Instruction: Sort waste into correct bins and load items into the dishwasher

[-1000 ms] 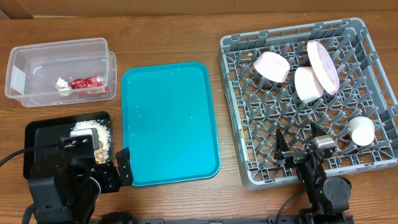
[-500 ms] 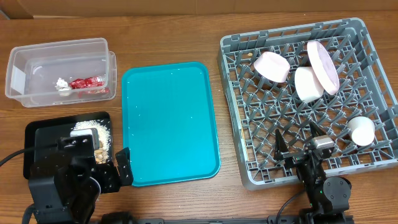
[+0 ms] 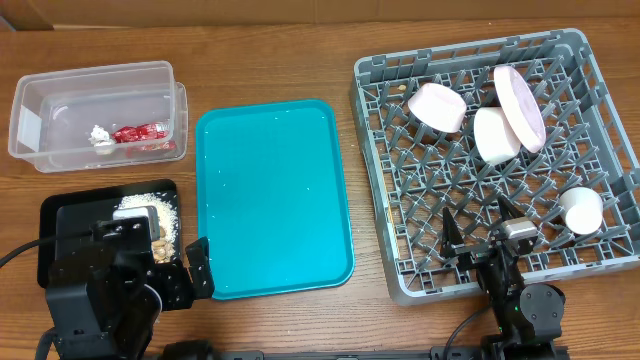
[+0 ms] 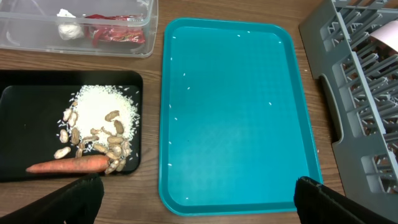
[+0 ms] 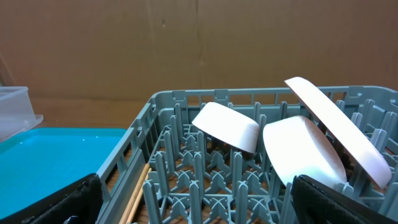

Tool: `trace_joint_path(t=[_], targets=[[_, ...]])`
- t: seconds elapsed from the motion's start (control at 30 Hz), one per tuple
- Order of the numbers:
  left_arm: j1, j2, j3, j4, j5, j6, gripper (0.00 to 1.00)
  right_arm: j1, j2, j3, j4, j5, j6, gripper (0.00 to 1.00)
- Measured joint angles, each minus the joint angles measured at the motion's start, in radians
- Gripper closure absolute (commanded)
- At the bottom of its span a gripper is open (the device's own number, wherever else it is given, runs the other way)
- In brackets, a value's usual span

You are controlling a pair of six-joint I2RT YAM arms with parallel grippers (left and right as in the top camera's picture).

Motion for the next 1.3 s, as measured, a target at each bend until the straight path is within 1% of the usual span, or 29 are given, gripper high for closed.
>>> trace_joint_path(t=[0.23,0.33,0.43,0.53,0.6,0.67,0.7,0.73,0.77,0.8,0.83,0.87,0.97,1.0,1.03,1.13,1.3], targets=[[0.000,-0.001,-0.003,0.002,-0.009,0.001,0.00,0.000,0.000,0.000,0.000,0.000,0.000,0.00],[0.000,-0.029,-0.048,0.063,-0.029,0.002,0.00,0.000,0.000,0.000,0.000,0.000,0.000,0.00],[0.000,-0.109,-0.168,0.217,-0.041,0.004,0.00,0.000,0.000,0.000,0.001,0.000,0.000,0.00],[-0.002,-0.243,-0.366,0.405,-0.041,0.004,0.00,0.000,-0.001,0.000,0.001,0.000,0.000,0.00],[-0.013,-0.317,-0.478,0.497,-0.041,0.005,0.00,0.000,-0.001,0.000,0.000,0.000,0.000,0.00],[-0.040,-0.410,-0.615,0.644,-0.041,0.004,0.00,0.000,-0.001,0.000,0.001,0.000,-0.001,0.00],[-0.048,-0.437,-0.653,0.681,-0.040,0.005,0.00,0.000,-0.001,0.000,0.000,0.000,-0.001,0.00],[-0.061,-0.486,-0.725,0.770,-0.040,0.004,0.00,0.000,-0.001,0.000,0.001,0.000,-0.001,0.00],[-0.068,-0.523,-0.780,0.826,-0.040,0.004,0.00,0.000,-0.001,0.000,0.001,0.000,0.000,0.00],[-0.068,-0.547,-0.821,0.876,-0.040,0.004,0.00,0.000,-0.001,0.000,0.001,0.000,0.000,0.00],[-0.068,-0.578,-0.881,0.981,-0.040,0.003,0.00,0.000,-0.001,0.000,0.001,0.000,0.000,0.00],[-0.067,-0.601,-0.927,1.046,-0.041,0.003,0.00,0.000,-0.001,0.000,0.001,0.000,-0.001,0.00],[-0.068,-0.622,-1.036,1.223,-0.041,0.002,0.00,0.000,-0.001,0.000,0.001,0.000,-0.001,0.00],[-0.068,-0.622,-1.061,1.246,-0.040,0.002,0.00,0.000,-0.001,0.000,0.000,0.000,-0.001,0.00],[-0.068,-0.622,-1.091,1.302,-0.039,0.001,0.00,0.000,-0.001,0.000,0.002,0.000,-0.001,0.00],[-0.068,-0.627,-1.142,1.225,-0.037,0.000,0.00,0.000,-0.001,0.000,0.001,0.000,0.000,0.00],[-0.068,-0.626,-1.154,1.222,-0.038,0.000,0.00,0.000,-0.001,0.000,0.002,0.000,-0.001,0.00]])
